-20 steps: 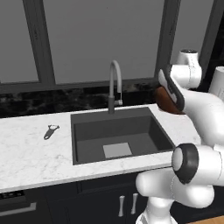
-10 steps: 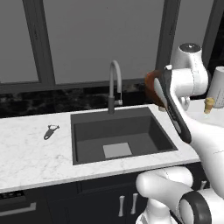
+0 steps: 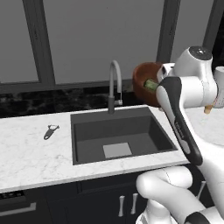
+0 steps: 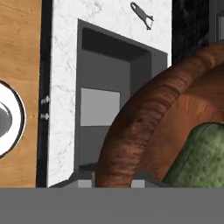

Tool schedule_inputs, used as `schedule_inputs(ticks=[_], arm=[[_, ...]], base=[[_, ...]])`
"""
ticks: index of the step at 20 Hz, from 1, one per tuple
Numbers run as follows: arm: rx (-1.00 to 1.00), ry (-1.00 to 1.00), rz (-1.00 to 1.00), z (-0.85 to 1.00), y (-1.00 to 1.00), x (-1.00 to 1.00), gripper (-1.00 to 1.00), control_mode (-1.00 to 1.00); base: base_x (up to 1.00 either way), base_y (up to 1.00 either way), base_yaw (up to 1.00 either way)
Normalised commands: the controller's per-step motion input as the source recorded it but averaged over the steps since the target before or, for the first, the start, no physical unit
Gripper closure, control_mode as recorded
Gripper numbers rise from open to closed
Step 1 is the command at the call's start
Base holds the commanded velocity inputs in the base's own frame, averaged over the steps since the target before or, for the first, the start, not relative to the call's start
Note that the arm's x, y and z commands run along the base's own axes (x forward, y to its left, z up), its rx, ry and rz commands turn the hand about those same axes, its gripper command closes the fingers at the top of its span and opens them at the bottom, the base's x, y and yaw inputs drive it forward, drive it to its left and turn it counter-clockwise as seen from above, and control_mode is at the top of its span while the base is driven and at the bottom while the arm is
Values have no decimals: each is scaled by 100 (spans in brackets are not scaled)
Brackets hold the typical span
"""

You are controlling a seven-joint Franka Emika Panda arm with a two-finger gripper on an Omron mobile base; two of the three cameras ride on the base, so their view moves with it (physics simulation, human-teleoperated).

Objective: Pick the cucumber from the sink and place it in the bowl. Then pick the bowl and place it in the microwave. Then close the microwave door and press the start button.

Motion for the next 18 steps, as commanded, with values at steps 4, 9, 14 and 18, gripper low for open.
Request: schedule_inputs(ticks=[4, 9, 14, 18], arm=[[-1, 0, 22, 27, 25, -24, 100, -100], [-7, -6, 17, 35, 12, -91, 100, -100], [-1, 0, 16, 31, 6, -79, 100, -100], [0, -1, 13, 22, 2, -64, 100, -100]], base=[[0, 0, 0], [0, 0, 0], [0, 0, 0], [0, 0, 0]])
